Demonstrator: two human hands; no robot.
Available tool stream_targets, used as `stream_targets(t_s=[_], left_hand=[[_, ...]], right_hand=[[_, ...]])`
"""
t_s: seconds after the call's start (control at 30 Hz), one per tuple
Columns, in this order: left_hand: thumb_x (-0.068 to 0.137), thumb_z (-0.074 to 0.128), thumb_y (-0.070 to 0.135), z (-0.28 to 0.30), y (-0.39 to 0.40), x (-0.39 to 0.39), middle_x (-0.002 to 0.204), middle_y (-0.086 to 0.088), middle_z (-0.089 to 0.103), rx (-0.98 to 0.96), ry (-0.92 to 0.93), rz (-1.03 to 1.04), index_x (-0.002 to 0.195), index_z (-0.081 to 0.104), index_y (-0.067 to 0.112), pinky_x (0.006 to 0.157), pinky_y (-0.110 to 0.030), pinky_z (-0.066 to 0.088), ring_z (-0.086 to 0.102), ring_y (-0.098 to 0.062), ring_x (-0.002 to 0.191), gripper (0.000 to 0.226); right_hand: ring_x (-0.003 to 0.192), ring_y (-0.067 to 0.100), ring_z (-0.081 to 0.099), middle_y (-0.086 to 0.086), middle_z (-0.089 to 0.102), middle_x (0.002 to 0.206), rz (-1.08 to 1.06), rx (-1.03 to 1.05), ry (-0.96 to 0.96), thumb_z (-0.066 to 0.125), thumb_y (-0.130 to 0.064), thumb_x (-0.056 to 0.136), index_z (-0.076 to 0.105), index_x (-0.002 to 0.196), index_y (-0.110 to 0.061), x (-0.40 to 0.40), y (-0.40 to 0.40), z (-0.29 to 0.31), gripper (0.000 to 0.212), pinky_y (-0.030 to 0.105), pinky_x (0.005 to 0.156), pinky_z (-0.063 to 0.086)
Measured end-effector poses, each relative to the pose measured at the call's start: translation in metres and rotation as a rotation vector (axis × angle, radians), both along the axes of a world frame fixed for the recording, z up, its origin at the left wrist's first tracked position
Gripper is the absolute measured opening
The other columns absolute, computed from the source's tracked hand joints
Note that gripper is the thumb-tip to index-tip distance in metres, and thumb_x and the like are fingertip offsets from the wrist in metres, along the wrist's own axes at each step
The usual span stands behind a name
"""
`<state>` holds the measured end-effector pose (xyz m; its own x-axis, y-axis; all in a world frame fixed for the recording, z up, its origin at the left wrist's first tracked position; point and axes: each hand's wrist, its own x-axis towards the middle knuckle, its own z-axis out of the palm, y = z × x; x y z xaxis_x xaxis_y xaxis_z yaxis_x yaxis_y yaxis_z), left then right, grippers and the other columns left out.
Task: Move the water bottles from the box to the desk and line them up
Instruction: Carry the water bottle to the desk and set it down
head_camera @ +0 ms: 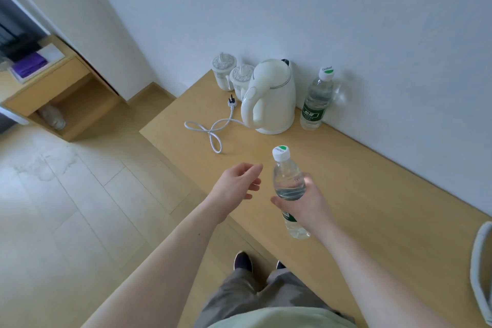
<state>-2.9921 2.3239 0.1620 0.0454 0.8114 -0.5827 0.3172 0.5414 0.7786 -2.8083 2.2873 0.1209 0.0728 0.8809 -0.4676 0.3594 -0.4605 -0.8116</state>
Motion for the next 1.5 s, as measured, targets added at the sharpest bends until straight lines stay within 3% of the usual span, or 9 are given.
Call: stream_targets(t_s=[0.27,0.4,0.53,0.6,0.77,0.9,1.1,1.37,1.5], left_hand=[[0.073,0.079,0.058,0.016,0.047,0.012,0.119,0.018,0.071,0.137,-0.034,-0.162,0.124,0.066,0.035,0.099,-0.033,0.054,0.065,0.002,0.111,0.057],[0.081,0.083,0.036,0.023,0.064,0.02,0.113,0.023,0.072,0.168,-0.035,-0.318,0.116,0.069,0.04,0.096,-0.024,0.05,0.061,0.009,0.113,0.038],[0.084,0.081,0.03,0.022,0.078,0.025,0.102,0.019,0.076,0.228,0.001,-0.386,0.103,0.075,0.033,0.097,-0.029,0.053,0.065,0.008,0.106,0.021],[0.084,0.081,0.031,0.022,0.084,0.026,0.099,0.018,0.076,0.243,0.004,-0.408,0.103,0.076,0.033,0.096,-0.031,0.054,0.067,0.004,0.104,0.019],[0.084,0.081,0.03,0.023,0.095,0.032,0.099,0.016,0.077,0.254,-0.026,-0.49,0.102,0.077,0.031,0.097,-0.033,0.055,0.069,-0.001,0.102,0.018],[0.085,0.081,0.027,0.028,0.103,0.036,0.099,0.017,0.077,0.27,-0.044,-0.522,0.107,0.077,0.031,0.092,-0.026,0.054,0.071,-0.001,0.099,0.023],[0.075,0.079,0.05,0.027,0.107,0.039,0.105,-0.014,0.074,0.292,-0.024,-0.584,0.103,0.074,0.046,0.094,-0.056,0.052,0.06,-0.014,0.086,0.028],[0.076,0.079,0.046,0.025,0.112,0.034,0.107,-0.019,0.071,0.325,0.013,-0.613,0.103,0.072,0.052,0.085,-0.049,0.055,0.054,-0.011,0.082,0.028],[0.077,0.081,0.045,0.022,0.117,0.027,0.094,-0.01,0.073,0.331,0.032,-0.606,0.102,0.072,0.051,0.083,-0.044,0.054,0.055,-0.008,0.084,0.027]], right_hand=[[0.086,0.001,0.064,-0.016,0.067,0.093,-0.089,0.033,-0.035,0.085,-0.03,0.072,0.048,0.117,-0.03,-0.012,0.032,-0.007,0.059,0.024,0.069,0.049],[0.083,-0.006,0.064,-0.017,0.069,0.093,-0.133,0.035,0.004,0.086,-0.027,0.071,0.05,0.115,-0.032,-0.018,0.043,-0.006,0.057,0.015,0.066,0.046],[0.084,-0.013,0.061,-0.017,0.069,0.095,-0.16,0.045,0.019,0.087,-0.026,0.071,0.05,0.113,-0.035,-0.02,0.048,-0.008,0.057,0.006,0.063,0.043],[0.086,-0.009,0.063,-0.017,0.068,0.098,-0.164,0.04,0.016,0.088,-0.027,0.07,0.049,0.116,-0.034,-0.018,0.049,-0.009,0.06,0.009,0.067,0.045],[0.105,0.006,0.064,-0.015,0.065,0.116,-0.165,0.0,0.041,0.09,-0.037,0.06,0.046,0.13,-0.038,-0.003,0.045,-0.017,0.083,0.035,0.092,0.055],[0.127,0.003,0.049,-0.016,0.055,0.134,-0.175,0.022,-0.035,0.092,-0.038,0.061,0.042,0.141,-0.031,0.007,0.041,-0.021,0.095,0.024,0.103,0.039],[0.129,0.002,0.047,-0.016,0.053,0.136,-0.211,0.046,-0.035,0.091,-0.043,0.059,0.043,0.143,-0.029,0.006,0.041,-0.027,0.098,0.03,0.11,0.041],[0.124,0.004,0.048,-0.014,0.051,0.136,-0.239,0.07,-0.041,0.091,-0.042,0.063,0.041,0.145,-0.028,-0.001,0.046,-0.031,0.097,0.028,0.106,0.043],[0.123,0.004,0.049,-0.014,0.048,0.136,-0.286,0.084,-0.048,0.09,-0.041,0.065,0.041,0.145,-0.029,-0.006,0.045,-0.036,0.095,0.031,0.107,0.043]])
